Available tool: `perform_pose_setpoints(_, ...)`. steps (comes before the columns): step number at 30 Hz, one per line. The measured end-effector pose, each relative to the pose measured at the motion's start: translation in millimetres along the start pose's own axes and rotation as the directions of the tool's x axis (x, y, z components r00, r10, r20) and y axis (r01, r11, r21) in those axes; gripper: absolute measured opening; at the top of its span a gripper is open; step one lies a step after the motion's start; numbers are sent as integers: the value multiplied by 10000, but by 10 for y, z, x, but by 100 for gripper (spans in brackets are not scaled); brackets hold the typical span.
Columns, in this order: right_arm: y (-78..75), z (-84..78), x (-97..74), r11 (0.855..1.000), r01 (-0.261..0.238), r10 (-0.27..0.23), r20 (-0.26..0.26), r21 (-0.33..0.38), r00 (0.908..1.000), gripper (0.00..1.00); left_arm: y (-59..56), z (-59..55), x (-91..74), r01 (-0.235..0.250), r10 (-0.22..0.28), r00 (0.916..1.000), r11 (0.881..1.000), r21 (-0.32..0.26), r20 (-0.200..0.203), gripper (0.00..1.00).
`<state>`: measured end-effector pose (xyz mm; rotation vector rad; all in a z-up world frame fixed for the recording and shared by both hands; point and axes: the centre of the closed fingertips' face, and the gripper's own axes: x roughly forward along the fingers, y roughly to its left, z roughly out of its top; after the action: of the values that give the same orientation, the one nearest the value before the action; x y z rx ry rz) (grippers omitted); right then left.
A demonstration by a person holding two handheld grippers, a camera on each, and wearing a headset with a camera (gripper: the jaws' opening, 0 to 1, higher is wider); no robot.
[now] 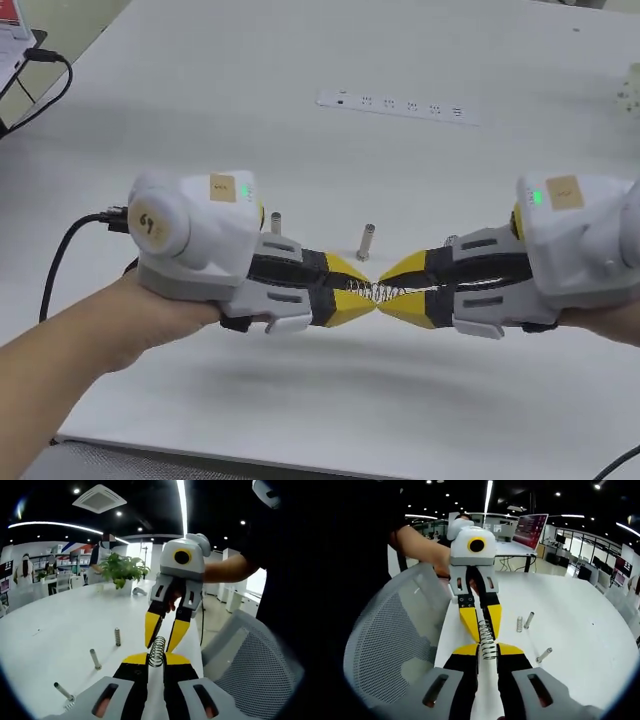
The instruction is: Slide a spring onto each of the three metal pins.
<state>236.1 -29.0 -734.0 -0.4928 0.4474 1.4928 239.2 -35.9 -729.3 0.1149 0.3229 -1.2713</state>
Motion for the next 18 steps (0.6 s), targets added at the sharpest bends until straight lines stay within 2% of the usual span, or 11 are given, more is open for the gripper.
perform_pose_setpoints(4, 7, -58, -23, 10000, 94, -94, -163, 17, 9998, 13, 12, 9, -20, 28, -27, 10000, 9998, -196, 73, 3)
perform_pose_setpoints(7, -11, -51, -41, 9997, 162, -162, -6, 203, 9999, 9, -1, 8, -18, 81, -80, 10000, 9998, -188, 57, 3)
perform_pose_setpoints(12, 4, -38, -53, 9996, 77, -80, 114, 256, 9999, 8, 0, -12, -10, 142, -141, 9999, 9996, -264, 67, 3)
perform_pose_setpoints(14, 13, -21, -63, 9999, 98, -99, 107, 103, 9999, 8, 2, -20, -6, 157, -154, 9999, 9994, -310, 78, 3)
perform_pose_setpoints(15, 20, -3, -77, 10000, 63, -63, 96, -8, 9999, 8, 3, -70, -8, 156, -160, 9997, 9996, -233, -171, 3)
perform_pose_setpoints(18, 41, 39, -85, 9994, 45, -43, 56, -339, 10000, 7, 3, -67, -4, 182, -186, 9998, 9995, -275, -124, 3)
